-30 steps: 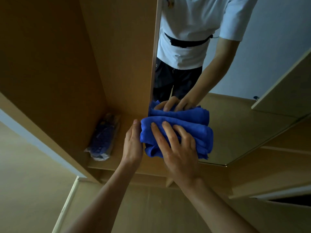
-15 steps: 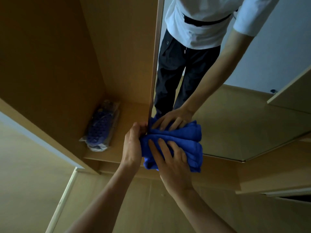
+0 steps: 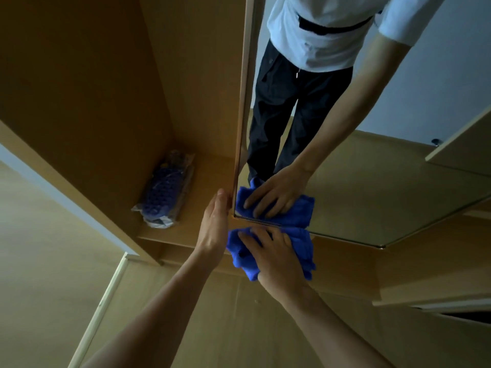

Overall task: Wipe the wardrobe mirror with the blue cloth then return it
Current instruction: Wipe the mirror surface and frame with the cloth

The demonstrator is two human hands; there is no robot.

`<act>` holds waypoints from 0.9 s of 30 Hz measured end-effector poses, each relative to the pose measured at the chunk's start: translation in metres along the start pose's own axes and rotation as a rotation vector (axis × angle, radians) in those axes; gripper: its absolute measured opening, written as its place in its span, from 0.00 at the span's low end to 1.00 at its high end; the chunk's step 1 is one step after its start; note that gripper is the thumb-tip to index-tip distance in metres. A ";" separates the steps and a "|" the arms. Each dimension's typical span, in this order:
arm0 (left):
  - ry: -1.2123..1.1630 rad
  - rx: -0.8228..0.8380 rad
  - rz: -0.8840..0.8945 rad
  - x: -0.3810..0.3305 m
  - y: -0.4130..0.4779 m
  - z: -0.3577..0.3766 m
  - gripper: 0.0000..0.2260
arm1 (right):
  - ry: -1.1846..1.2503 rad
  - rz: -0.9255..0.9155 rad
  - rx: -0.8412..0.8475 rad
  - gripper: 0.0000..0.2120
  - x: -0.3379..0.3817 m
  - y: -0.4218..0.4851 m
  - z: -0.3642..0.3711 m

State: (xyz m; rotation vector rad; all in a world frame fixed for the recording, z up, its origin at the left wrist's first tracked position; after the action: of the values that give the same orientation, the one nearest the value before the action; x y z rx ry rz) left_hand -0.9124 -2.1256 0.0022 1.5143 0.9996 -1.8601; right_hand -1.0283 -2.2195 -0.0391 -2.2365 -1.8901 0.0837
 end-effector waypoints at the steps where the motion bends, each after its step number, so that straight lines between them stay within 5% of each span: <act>1: 0.006 0.005 -0.009 -0.006 -0.001 0.000 0.17 | 0.037 -0.017 0.059 0.29 -0.004 -0.004 -0.003; 5: 0.027 0.017 0.019 -0.047 -0.011 0.006 0.20 | 0.071 -0.014 0.042 0.20 -0.018 -0.030 -0.041; 9: 0.031 -0.029 0.101 -0.092 -0.025 0.015 0.11 | 0.079 -0.019 -0.090 0.23 -0.019 -0.052 -0.106; 20: 0.147 -0.022 0.409 -0.253 -0.069 0.028 0.09 | 0.031 -0.113 -0.403 0.20 0.020 -0.094 -0.279; 27: 0.095 0.031 0.555 -0.359 -0.088 0.037 0.10 | -0.055 -0.134 -0.622 0.26 0.039 -0.128 -0.391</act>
State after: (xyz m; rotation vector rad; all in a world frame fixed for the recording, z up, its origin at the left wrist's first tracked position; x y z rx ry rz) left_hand -0.9220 -2.1214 0.3735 1.6964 0.5121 -1.4243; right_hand -1.0750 -2.2098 0.3712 -2.4677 -2.3309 -0.5406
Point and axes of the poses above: each hand's wrist, its own y-axis towards the middle knuckle, its own z-axis out of the palm, x = y × z, the point moved 2 cm from there along y, towards the middle knuckle, and after that the axes turned 10 degrees about x, right-handed, at the moved point
